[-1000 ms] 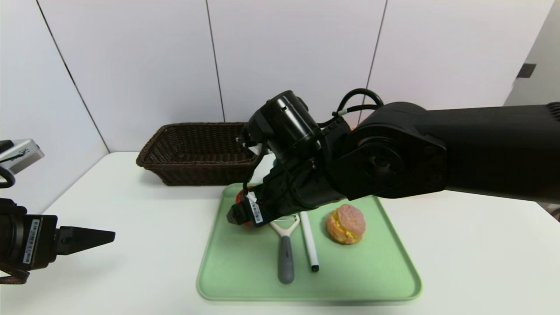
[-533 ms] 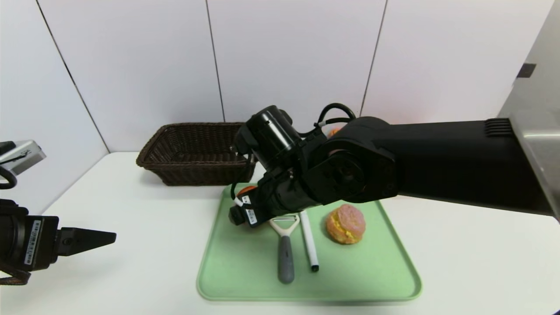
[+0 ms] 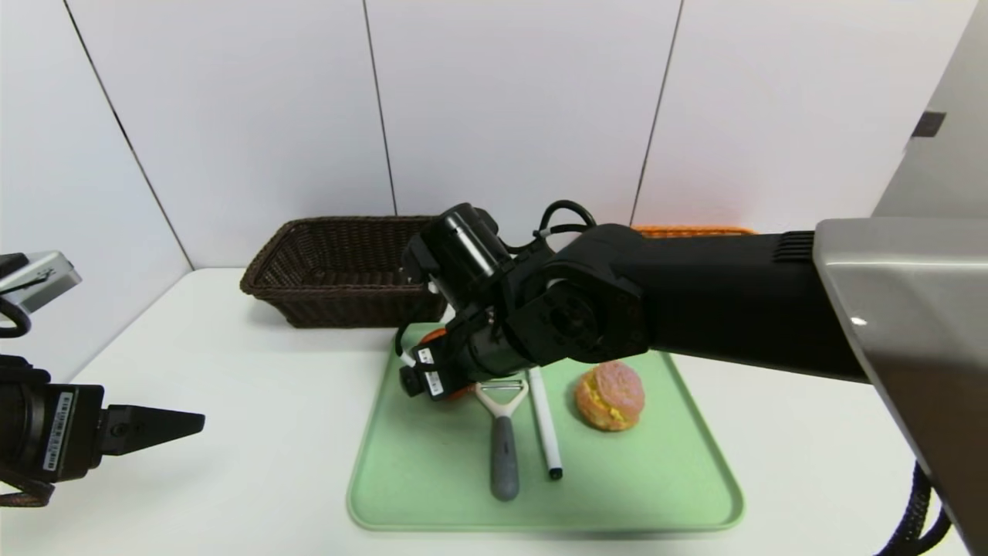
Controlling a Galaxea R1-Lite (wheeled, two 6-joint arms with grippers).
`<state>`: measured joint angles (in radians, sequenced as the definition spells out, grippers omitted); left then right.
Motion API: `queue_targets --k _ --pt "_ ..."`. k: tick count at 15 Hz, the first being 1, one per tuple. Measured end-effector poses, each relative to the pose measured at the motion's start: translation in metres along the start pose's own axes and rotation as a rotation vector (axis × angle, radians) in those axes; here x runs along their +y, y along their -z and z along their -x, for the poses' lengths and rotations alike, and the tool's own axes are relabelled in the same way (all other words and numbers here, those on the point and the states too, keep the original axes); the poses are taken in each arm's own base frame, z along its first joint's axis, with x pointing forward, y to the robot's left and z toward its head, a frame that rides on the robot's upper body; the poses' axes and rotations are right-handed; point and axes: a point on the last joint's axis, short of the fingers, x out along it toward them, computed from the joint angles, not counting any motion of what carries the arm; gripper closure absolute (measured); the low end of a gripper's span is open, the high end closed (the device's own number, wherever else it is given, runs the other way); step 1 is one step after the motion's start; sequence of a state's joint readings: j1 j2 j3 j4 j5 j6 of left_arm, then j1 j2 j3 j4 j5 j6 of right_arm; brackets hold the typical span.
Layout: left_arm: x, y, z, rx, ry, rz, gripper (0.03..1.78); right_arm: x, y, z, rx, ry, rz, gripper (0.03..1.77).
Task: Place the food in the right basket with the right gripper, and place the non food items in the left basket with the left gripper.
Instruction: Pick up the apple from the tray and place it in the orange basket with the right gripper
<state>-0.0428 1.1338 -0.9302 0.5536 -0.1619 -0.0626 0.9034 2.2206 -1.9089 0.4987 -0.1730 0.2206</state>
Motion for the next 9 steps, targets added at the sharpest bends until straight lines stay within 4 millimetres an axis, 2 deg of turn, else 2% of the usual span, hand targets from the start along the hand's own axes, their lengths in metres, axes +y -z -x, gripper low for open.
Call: queue_targets --k 5,9 --pt "0.000 0.003 -0.001 0.010 -0.001 0.003 0.12 0.001 -0.001 -0.015 -0.006 0.002 -0.001 0.09" --pt "0.001 0.009 -0.003 0.023 -0.001 0.006 0.12 -0.007 -0.001 -0.025 -0.004 0.015 0.001 0.09"
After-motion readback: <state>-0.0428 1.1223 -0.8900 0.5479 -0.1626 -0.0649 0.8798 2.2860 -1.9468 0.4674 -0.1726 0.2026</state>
